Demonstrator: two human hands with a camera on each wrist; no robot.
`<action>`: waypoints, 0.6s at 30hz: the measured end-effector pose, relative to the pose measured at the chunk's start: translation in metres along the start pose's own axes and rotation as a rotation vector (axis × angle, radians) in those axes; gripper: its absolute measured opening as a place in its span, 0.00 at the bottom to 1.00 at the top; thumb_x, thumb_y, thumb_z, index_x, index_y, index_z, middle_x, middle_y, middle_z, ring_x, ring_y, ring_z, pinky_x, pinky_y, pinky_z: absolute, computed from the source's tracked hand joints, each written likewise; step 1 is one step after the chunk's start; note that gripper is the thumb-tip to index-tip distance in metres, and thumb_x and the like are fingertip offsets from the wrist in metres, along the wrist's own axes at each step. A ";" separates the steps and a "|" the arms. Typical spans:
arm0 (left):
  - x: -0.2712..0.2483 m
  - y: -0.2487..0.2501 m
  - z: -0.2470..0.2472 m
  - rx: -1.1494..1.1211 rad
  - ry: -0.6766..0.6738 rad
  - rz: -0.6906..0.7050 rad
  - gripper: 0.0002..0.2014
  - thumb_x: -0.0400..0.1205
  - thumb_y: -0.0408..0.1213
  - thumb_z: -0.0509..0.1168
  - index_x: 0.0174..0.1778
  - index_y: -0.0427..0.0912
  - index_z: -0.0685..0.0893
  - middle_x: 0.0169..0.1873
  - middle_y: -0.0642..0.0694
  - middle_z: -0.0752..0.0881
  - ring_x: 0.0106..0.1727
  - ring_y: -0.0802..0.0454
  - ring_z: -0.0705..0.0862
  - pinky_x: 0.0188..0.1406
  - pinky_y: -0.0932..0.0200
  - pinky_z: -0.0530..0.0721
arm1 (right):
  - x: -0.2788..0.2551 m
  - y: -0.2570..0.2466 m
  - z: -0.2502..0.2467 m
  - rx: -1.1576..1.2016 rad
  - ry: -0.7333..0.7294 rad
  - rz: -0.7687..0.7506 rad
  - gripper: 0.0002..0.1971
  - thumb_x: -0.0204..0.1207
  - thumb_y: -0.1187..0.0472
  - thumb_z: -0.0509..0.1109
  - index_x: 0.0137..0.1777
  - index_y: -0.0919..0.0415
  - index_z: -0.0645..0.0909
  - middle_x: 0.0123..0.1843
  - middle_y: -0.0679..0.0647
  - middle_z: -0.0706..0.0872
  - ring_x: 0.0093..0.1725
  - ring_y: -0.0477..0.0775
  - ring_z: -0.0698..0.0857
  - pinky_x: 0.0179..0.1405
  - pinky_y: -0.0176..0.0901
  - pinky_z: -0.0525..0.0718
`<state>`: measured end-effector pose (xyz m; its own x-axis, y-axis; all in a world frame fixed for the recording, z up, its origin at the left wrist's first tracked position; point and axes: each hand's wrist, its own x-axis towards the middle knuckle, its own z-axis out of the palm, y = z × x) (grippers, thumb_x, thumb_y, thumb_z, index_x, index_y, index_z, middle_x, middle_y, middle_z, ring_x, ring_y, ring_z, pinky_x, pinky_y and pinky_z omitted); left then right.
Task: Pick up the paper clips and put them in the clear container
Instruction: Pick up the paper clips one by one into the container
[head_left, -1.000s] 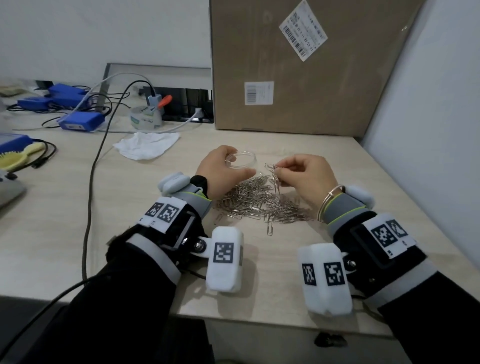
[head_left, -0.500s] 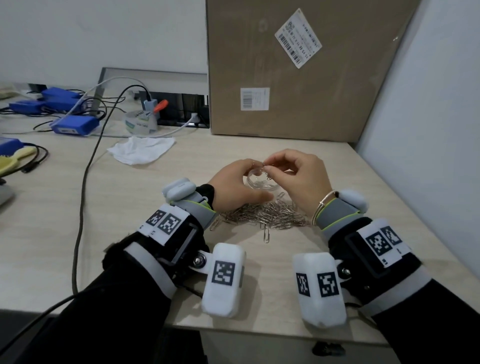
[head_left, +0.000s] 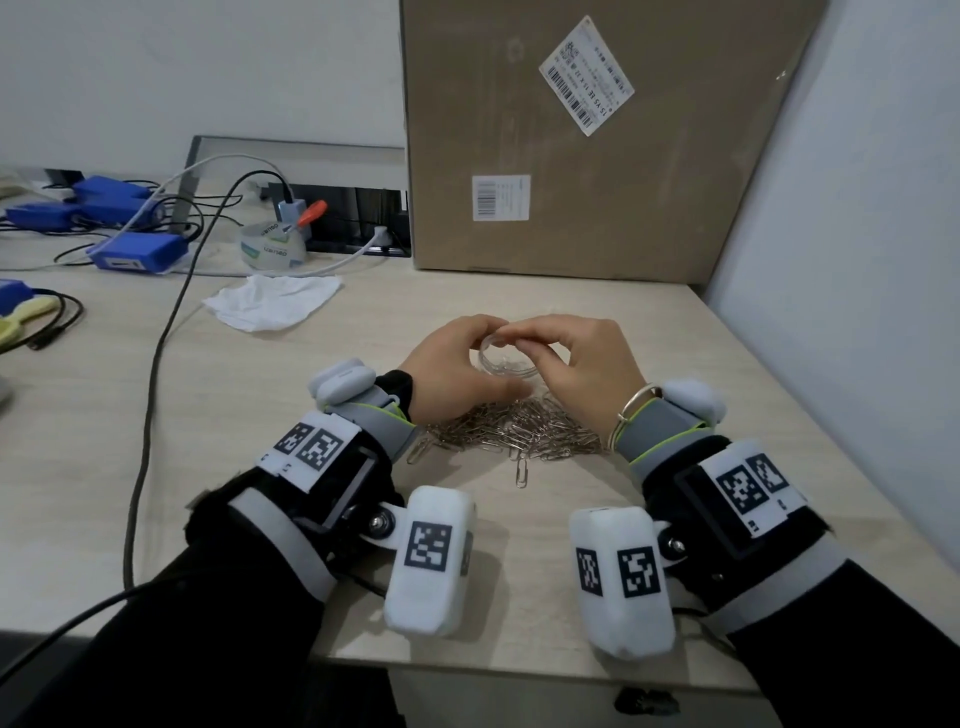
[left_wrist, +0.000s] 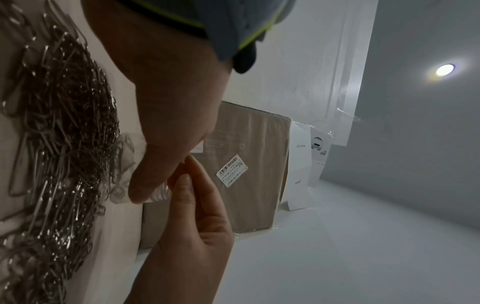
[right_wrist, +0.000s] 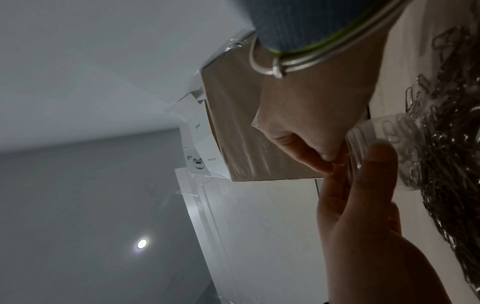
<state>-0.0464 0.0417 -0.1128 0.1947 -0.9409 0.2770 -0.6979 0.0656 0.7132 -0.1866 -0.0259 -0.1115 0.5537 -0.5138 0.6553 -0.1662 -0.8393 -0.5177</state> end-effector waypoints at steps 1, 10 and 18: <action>0.000 0.000 0.000 -0.006 0.001 -0.003 0.26 0.69 0.43 0.78 0.63 0.49 0.80 0.60 0.50 0.83 0.62 0.54 0.80 0.61 0.60 0.76 | 0.000 0.000 0.000 0.012 0.001 -0.002 0.09 0.73 0.68 0.69 0.49 0.62 0.89 0.46 0.54 0.92 0.47 0.44 0.86 0.52 0.28 0.80; 0.008 -0.015 -0.007 -0.047 0.342 -0.226 0.33 0.68 0.43 0.78 0.68 0.42 0.77 0.64 0.43 0.81 0.62 0.47 0.82 0.63 0.55 0.78 | 0.000 0.000 0.000 -0.094 -0.114 0.186 0.07 0.70 0.56 0.75 0.45 0.57 0.85 0.46 0.52 0.86 0.41 0.49 0.83 0.44 0.29 0.77; 0.011 -0.017 -0.005 -0.046 0.317 -0.244 0.32 0.68 0.42 0.78 0.68 0.40 0.77 0.64 0.42 0.82 0.62 0.48 0.82 0.58 0.62 0.75 | -0.003 0.004 0.010 -0.235 -0.512 0.206 0.17 0.66 0.50 0.77 0.53 0.55 0.85 0.51 0.54 0.84 0.50 0.53 0.81 0.56 0.50 0.79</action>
<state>-0.0294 0.0318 -0.1186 0.5585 -0.7822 0.2761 -0.5749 -0.1252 0.8086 -0.1804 -0.0259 -0.1208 0.8040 -0.5681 0.1754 -0.4558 -0.7783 -0.4318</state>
